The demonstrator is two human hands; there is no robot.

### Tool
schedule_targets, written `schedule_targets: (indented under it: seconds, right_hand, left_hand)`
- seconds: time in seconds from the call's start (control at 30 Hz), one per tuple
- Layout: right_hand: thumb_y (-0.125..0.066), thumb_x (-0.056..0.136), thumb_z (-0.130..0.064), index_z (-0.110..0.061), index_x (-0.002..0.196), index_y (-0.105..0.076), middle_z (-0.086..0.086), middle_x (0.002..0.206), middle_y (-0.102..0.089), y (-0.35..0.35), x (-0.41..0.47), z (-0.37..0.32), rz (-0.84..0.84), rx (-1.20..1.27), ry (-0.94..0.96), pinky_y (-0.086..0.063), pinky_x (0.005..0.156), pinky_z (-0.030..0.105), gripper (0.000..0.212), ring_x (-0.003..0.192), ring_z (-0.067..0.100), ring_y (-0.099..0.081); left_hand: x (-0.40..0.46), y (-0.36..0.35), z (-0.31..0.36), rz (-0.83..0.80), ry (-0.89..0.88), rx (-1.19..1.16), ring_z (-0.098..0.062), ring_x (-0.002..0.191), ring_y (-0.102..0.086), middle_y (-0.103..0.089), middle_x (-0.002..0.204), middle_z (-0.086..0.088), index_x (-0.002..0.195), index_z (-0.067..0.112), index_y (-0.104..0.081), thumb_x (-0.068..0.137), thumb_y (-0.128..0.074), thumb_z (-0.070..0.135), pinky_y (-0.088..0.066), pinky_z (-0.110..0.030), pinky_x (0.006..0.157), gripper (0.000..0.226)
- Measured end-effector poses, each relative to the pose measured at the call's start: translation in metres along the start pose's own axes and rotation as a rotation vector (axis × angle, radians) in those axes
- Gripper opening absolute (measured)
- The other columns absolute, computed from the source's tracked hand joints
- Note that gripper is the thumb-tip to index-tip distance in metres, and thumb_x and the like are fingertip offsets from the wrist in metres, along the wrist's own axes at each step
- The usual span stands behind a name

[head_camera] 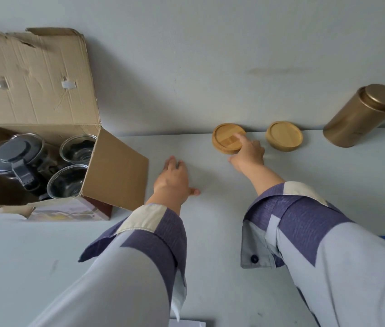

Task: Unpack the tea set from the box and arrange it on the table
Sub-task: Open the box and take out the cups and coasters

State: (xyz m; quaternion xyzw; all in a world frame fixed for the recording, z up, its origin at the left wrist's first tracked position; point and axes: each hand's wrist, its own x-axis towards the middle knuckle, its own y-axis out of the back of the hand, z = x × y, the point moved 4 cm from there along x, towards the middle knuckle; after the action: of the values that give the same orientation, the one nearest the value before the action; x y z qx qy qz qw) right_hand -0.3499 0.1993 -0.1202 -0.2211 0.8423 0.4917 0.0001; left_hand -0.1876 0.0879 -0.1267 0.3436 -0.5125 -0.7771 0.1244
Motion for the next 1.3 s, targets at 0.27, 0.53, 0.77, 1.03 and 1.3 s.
schedule_targets:
  seconds: [0.27,0.53,0.77,1.03,1.3]
  right_hand:
    - [-0.053,0.088,-0.011,-0.03,0.141,-0.037,0.009,0.143,-0.033,0.011,-0.062,-0.03,-0.095,-0.138,0.058,-0.037,0.103,0.039,0.059,0.132,0.031,-0.031]
    - [-0.055,0.087,-0.011,-0.02,0.118,-0.063,0.007,0.125,-0.062,-0.004,-0.142,-0.16,-0.164,0.002,0.361,-0.049,0.092,0.032,0.033,0.113,0.026,-0.058]
    - [-0.063,0.082,-0.042,-0.017,0.12,-0.062,0.007,0.124,-0.06,-0.05,-0.208,-0.253,-0.214,-0.252,0.588,-0.047,0.093,0.037,0.045,0.116,0.027,-0.051]
    - [-0.059,0.082,-0.058,-0.019,0.141,-0.038,0.005,0.142,-0.041,-0.09,-0.21,-0.283,-0.292,-0.752,0.217,-0.031,0.102,0.038,0.074,0.132,0.028,-0.036]
    - [-0.063,0.08,-0.041,-0.02,0.125,-0.054,0.009,0.136,-0.046,-0.102,-0.211,-0.287,-0.209,-0.746,0.194,-0.035,0.096,0.043,0.051,0.126,0.03,-0.034]
  left_hand:
    - [-0.037,0.043,-0.007,0.167,-0.079,-0.048,-0.029,0.131,-0.043,-0.033,0.15,-0.003,0.142,0.01,-0.033,0.097,-0.05,0.017,-0.041,-0.041,0.098,0.049]
    - [-0.106,0.138,-0.093,0.547,-0.048,-0.104,-0.025,0.122,-0.049,-0.045,0.139,0.0,0.14,0.018,-0.042,0.085,-0.043,-0.009,-0.048,-0.042,0.092,0.061]
    - [-0.132,0.137,-0.212,0.416,0.17,-0.075,-0.027,0.143,-0.021,-0.02,0.156,-0.004,0.149,0.012,-0.023,0.083,-0.056,0.01,-0.029,-0.043,0.112,0.074]
    - [-0.137,0.119,-0.255,0.324,0.098,0.014,-0.018,0.148,-0.005,0.005,0.161,0.001,0.153,0.013,-0.002,0.089,-0.052,0.033,-0.017,-0.036,0.118,0.084]
    - [-0.133,0.117,-0.259,0.321,0.07,0.029,-0.017,0.148,0.002,0.009,0.161,-0.002,0.153,0.01,0.001,0.089,-0.049,0.037,-0.011,-0.034,0.121,0.085]
